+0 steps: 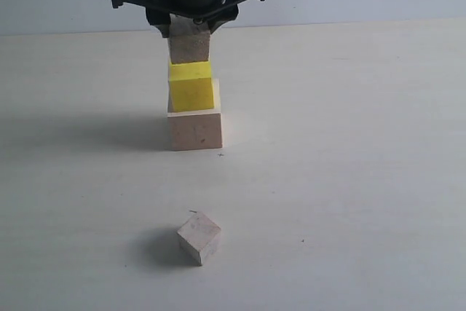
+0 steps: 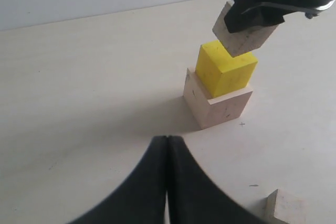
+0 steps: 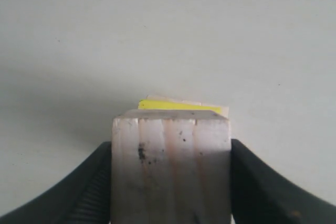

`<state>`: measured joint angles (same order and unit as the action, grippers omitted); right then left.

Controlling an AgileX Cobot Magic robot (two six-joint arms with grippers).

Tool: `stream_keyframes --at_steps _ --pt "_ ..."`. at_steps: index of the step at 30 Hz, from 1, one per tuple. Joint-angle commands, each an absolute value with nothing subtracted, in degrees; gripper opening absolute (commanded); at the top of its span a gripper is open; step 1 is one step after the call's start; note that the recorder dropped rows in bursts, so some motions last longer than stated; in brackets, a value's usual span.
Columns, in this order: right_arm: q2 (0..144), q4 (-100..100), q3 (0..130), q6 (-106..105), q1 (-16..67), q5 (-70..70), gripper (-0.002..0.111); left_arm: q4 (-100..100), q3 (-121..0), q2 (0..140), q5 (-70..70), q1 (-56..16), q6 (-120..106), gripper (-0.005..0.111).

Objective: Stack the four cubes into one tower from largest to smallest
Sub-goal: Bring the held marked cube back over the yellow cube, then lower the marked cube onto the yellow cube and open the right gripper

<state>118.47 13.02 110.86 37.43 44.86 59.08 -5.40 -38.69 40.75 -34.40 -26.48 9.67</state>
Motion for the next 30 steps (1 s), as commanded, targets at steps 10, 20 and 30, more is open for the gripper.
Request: stream_keyframes --at_steps 10,20,30 --pt "119.76 14.02 111.20 39.04 44.66 56.67 0.000 -4.79 -38.52 40.94 -33.95 -26.58 9.45 0.000" --pt "119.76 15.42 111.20 41.11 44.66 59.58 0.000 -4.79 -38.52 40.94 -33.95 -26.58 9.45 0.000" --pt "119.76 14.19 111.20 41.11 44.66 57.48 0.000 -4.79 -38.52 40.94 -33.63 -26.58 9.45 0.000"
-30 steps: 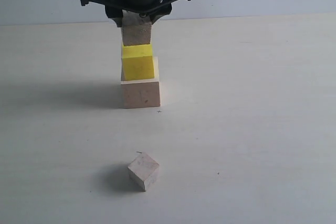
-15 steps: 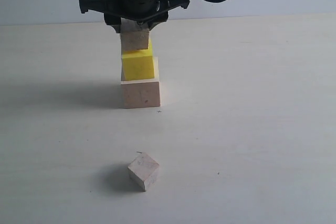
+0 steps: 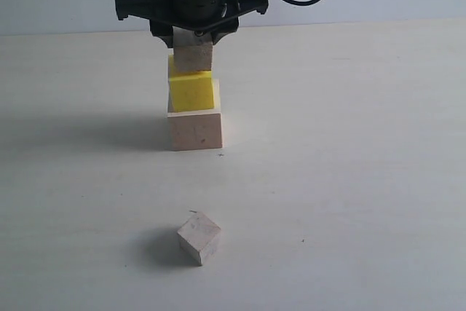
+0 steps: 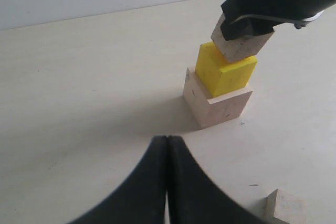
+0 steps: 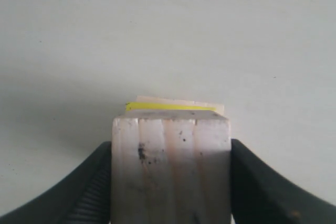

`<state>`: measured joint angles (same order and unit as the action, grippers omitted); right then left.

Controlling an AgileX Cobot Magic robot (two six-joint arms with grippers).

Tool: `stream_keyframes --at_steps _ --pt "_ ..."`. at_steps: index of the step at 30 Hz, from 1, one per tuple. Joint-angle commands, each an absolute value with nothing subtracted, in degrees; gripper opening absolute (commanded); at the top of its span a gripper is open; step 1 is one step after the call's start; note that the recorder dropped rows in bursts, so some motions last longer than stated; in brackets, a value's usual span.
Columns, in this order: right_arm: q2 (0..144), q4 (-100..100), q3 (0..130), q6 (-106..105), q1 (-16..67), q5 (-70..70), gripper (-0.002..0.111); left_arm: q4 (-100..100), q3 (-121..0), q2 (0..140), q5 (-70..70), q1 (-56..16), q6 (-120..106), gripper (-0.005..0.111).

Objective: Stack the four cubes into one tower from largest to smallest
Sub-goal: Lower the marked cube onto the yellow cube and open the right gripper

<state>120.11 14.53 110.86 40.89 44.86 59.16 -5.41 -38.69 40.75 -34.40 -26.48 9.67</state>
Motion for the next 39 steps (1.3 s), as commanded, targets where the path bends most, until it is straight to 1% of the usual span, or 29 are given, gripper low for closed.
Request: stream_keyframes --at_steps 1,30,33,39 --pt "119.76 14.07 111.20 41.11 44.66 57.51 0.000 -4.79 -38.52 40.94 -33.63 -26.58 9.45 0.000" --pt "120.78 13.91 111.20 41.11 44.66 57.84 0.000 -4.79 -38.52 40.94 -33.63 -26.58 9.45 0.000" --pt "120.78 14.27 111.20 41.11 44.66 59.07 0.004 -4.79 -38.52 40.94 -33.63 -26.58 9.45 0.000" --pt "120.78 13.77 111.20 41.11 44.66 58.14 0.022 -4.79 -38.52 40.94 -33.63 -26.58 9.45 0.000"
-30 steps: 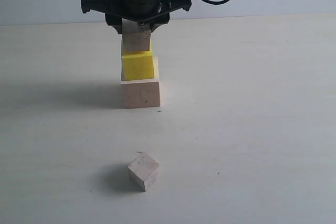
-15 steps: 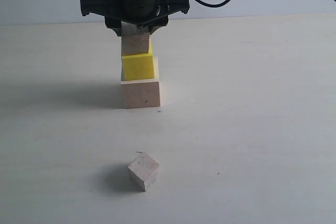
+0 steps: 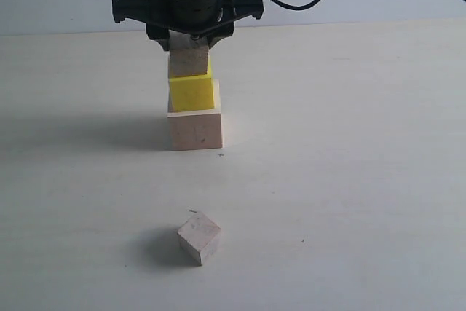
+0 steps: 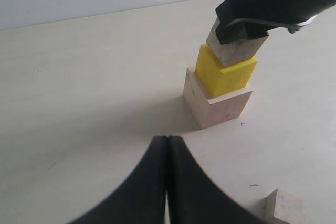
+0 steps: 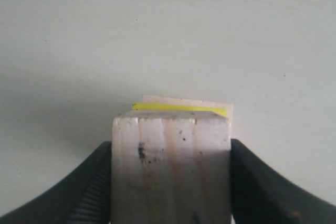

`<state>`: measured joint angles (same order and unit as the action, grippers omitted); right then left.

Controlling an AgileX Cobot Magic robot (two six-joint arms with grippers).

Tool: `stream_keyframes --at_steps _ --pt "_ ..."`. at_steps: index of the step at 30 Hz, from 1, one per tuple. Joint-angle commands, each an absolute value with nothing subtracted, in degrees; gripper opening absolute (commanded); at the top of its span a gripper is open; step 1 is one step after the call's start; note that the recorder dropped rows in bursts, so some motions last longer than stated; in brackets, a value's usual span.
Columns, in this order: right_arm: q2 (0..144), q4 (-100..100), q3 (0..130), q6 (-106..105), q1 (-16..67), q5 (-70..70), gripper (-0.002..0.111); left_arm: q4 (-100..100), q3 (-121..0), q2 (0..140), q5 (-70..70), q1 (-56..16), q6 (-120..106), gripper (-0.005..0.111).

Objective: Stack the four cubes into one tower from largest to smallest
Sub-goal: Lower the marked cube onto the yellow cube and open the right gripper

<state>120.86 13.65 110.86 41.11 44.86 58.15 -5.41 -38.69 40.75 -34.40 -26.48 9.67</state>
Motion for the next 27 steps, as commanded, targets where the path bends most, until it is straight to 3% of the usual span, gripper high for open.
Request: stream_keyframes --at_steps 1,15,27 --pt "120.78 13.79 111.20 41.11 44.66 58.13 0.025 -4.79 -38.52 40.94 -33.63 -26.58 9.45 0.000" --pt "120.78 13.79 111.20 41.11 44.66 57.08 0.063 -4.76 -38.52 40.94 -33.74 -26.58 9.45 0.000" --pt "120.78 13.64 111.20 44.11 44.66 57.69 0.065 -4.76 -38.52 40.94 -33.74 -26.58 9.45 0.000"
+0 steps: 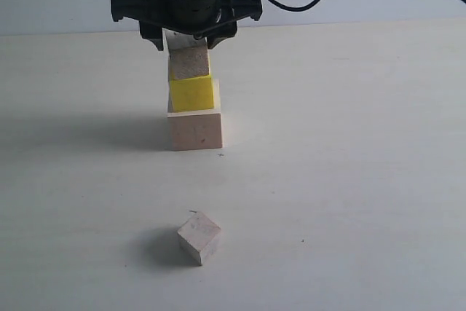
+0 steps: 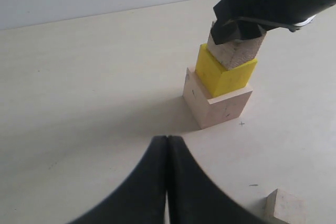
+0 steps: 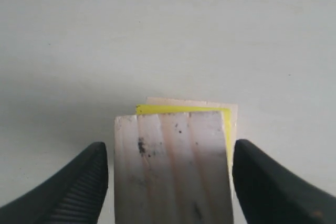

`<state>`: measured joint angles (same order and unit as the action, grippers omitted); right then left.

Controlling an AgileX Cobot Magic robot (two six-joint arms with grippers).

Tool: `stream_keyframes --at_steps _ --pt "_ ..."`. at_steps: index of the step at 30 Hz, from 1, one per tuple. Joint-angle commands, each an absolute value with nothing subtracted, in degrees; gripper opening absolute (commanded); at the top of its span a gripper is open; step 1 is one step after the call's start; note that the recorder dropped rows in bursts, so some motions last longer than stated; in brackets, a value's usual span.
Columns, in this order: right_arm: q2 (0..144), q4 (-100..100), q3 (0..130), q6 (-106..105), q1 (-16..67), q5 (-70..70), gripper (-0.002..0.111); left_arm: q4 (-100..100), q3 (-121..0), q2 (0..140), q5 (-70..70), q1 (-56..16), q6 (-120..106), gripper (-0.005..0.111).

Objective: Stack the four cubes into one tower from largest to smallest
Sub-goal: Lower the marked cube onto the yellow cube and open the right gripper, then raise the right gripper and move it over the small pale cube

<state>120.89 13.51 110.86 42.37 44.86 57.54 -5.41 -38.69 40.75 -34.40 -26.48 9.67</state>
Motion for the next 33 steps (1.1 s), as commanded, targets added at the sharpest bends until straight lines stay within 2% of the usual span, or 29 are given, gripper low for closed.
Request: stream_keyframes --at_steps 1,33 --pt "120.78 13.52 111.20 44.11 44.66 57.79 0.065 -4.76 -38.52 40.94 -33.74 -26.58 9.45 0.000" --pt "118.41 10.42 111.20 44.16 44.66 59.20 0.065 -4.76 -38.52 40.94 -33.95 -26.58 9.45 0.000"
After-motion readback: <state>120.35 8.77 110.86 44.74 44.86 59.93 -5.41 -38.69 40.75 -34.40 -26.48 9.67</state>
